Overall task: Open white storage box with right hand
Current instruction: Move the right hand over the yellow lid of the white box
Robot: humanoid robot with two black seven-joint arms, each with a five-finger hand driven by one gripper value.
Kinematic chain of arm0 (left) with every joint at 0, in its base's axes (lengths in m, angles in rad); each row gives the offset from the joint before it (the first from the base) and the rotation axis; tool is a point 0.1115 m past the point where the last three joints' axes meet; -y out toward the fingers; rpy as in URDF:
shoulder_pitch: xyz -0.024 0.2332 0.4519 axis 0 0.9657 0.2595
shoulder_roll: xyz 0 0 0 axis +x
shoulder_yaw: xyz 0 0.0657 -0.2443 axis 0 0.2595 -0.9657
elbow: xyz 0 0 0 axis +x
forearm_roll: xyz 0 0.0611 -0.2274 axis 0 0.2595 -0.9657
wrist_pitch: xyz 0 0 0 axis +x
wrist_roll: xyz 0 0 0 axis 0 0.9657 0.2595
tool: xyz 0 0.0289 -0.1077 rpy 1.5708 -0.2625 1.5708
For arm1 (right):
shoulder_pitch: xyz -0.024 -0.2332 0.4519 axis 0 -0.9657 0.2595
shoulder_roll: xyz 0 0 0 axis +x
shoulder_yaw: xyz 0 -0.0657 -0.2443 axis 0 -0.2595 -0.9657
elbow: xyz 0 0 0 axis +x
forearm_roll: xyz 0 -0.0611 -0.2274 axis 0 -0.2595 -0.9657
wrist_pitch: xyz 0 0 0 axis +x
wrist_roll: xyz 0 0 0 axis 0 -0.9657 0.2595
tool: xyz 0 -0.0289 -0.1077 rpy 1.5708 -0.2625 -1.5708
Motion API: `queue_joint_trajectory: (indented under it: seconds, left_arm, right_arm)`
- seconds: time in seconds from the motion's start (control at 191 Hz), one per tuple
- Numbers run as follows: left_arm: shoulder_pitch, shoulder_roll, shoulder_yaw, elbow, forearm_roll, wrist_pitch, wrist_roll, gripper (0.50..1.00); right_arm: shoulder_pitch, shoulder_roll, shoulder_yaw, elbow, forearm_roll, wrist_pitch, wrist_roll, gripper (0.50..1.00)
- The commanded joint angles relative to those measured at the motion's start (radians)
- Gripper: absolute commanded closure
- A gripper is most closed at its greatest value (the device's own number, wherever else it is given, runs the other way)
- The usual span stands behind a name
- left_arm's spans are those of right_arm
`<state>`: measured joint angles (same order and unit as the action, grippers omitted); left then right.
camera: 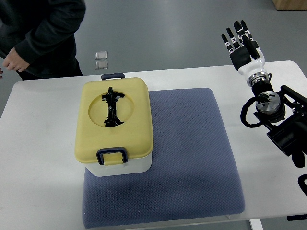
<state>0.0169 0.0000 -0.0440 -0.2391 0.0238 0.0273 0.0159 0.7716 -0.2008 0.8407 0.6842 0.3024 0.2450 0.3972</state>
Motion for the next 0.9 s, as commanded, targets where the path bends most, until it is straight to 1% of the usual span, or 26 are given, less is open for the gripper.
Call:
queue_joint_trajectory:
  seconds: [0.0, 0.272, 0.461, 0.529, 0.602, 0.686, 0.697, 0.781, 0.812, 0.838, 0.849, 0.896]
  left_arm:
    - [0.0, 0.0, -0.001, 0.001, -0.001, 0.002, -0.001, 0.5]
    - [0.0, 0.0, -0.002, 0.004, -0.001, 0.005, -0.001, 0.5]
    - [0.0, 0.0, -0.001, 0.001, -0.001, -0.006, 0.001, 0.5]
    - [0.0, 0.0, -0.001, -0.002, -0.001, -0.006, -0.001, 0.5]
    - [0.0, 0.0, -0.001, -0.005, -0.001, -0.006, -0.001, 0.5]
    - [0.0, 0.0, -0.001, -0.005, -0.001, -0.006, -0.001, 0.5]
    - [0.0, 0.0, -0.001, -0.005, -0.001, -0.006, -0.001, 0.5]
    - [0.0, 0.0, -0.001, -0.005, -0.001, -0.007, -0.001, 0.5]
    - [0.0, 0.0, -0.001, -0.005, -0.001, -0.007, -0.001, 0.5]
    - [0.0, 0.0, -0.001, -0.006, -0.001, -0.007, -0.001, 0.5]
    - [0.0, 0.0, -0.001, -0.006, -0.001, -0.007, -0.001, 0.5]
    - [0.0, 0.0, -0.001, -0.006, -0.001, -0.007, -0.001, 0.5]
  right_arm:
    - [0.0, 0.0, 0.0, 0.002, 0.0, 0.0, 0.0, 0.57]
    - [0.025, 0.0, -0.002, 0.005, -0.026, -0.001, -0.005, 0.57]
    - [0.121, -0.003, -0.029, 0.017, -0.187, -0.004, -0.093, 0.57]
    - [0.185, -0.017, -0.092, 0.026, -0.288, -0.004, -0.13, 0.57]
    - [0.27, -0.034, -0.192, 0.034, -0.443, -0.003, -0.141, 0.57]
    - [0.366, -0.065, -0.325, 0.041, -0.672, 0.014, -0.135, 0.57]
    - [0.367, -0.065, -0.325, 0.041, -0.672, 0.014, -0.135, 0.57]
    - [0.463, -0.08, -0.434, 0.078, -0.908, 0.019, -0.121, 0.57]
    - [0.497, -0.084, -0.466, 0.097, -0.99, 0.019, -0.103, 0.57]
    - [0.525, -0.094, -0.494, 0.118, -1.068, 0.017, -0.072, 0.57]
    - [0.525, -0.094, -0.494, 0.118, -1.068, 0.017, -0.072, 0.57]
    - [0.574, -0.109, -0.538, 0.147, -1.19, 0.017, -0.021, 0.57]
